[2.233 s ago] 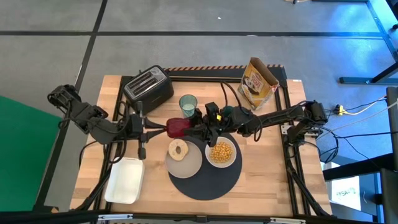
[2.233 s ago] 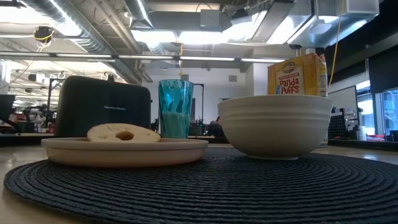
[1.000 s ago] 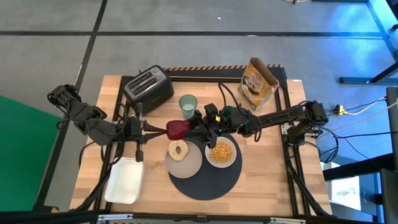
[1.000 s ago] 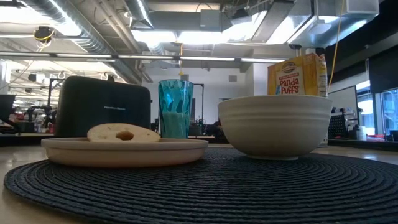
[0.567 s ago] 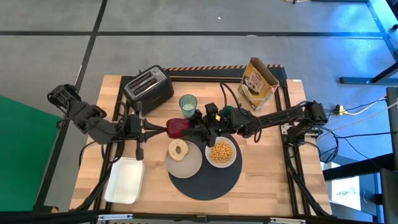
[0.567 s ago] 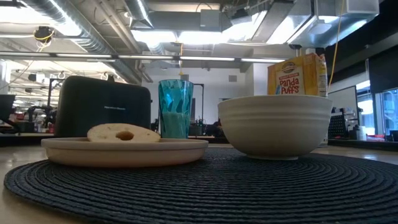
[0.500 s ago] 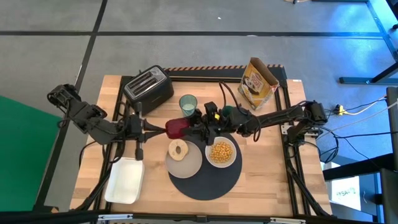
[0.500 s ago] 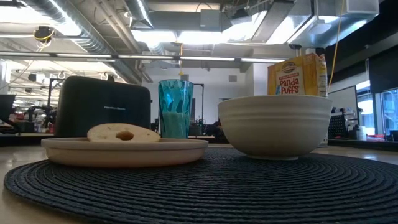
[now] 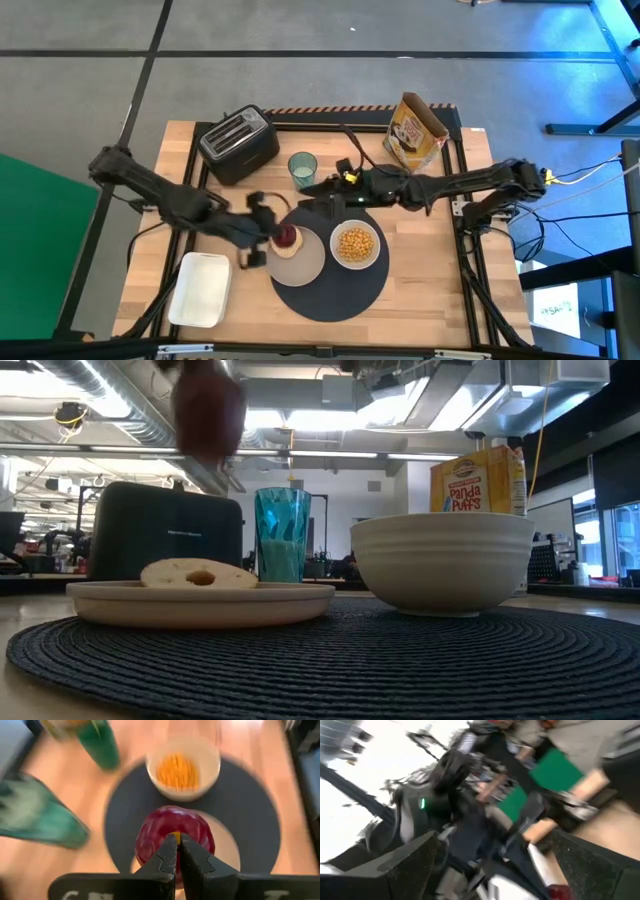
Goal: Arrange a breakfast setting
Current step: Put the red apple from the white bin on the white plate at the bottom of the sliced bagel
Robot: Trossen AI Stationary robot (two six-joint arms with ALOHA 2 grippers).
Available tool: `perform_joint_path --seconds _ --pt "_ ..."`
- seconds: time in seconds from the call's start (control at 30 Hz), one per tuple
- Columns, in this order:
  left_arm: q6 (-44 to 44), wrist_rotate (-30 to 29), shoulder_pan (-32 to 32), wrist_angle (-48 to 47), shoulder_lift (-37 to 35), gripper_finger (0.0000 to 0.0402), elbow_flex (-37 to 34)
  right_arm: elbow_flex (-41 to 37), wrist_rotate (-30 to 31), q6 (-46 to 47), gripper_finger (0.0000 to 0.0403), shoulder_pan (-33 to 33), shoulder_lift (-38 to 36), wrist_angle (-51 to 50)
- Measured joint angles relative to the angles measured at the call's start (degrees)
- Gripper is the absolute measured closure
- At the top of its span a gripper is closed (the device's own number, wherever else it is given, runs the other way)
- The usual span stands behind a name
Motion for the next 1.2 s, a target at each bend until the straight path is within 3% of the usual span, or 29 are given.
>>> perform_joint_path --seconds 0.2,0.43,0.63,0.83,1.2 --pt "1.2 9.1 2.4 10.5 9.4 0.0401 -4.9 0.0 7.0 -0.8 0.0053 2.2 -5.8 -14.0" --pt "2.8 17.5 2.4 13.6 17.1 0.0401 -4.9 0.0 16.1 -0.8 0.0076 5.6 -9.5 -23.6" --pt "2.0 16.0 -0.7 8.7 18.6 0.0401 -5.1 0.0 20.5 -0.4 0.0089 7.5 -9.7 -26.6" --pt "-0.5 12.0 -3.1 10.2 18.2 0.0397 -6.4 0.0 20.7 -0.2 0.0095 7.4 -9.7 -27.6" --pt "-3.2 12.2 -3.7 10.6 18.3 0.0323 -6.6 0.0 20.7 1.1 0.0095 7.5 -9.7 -27.5"
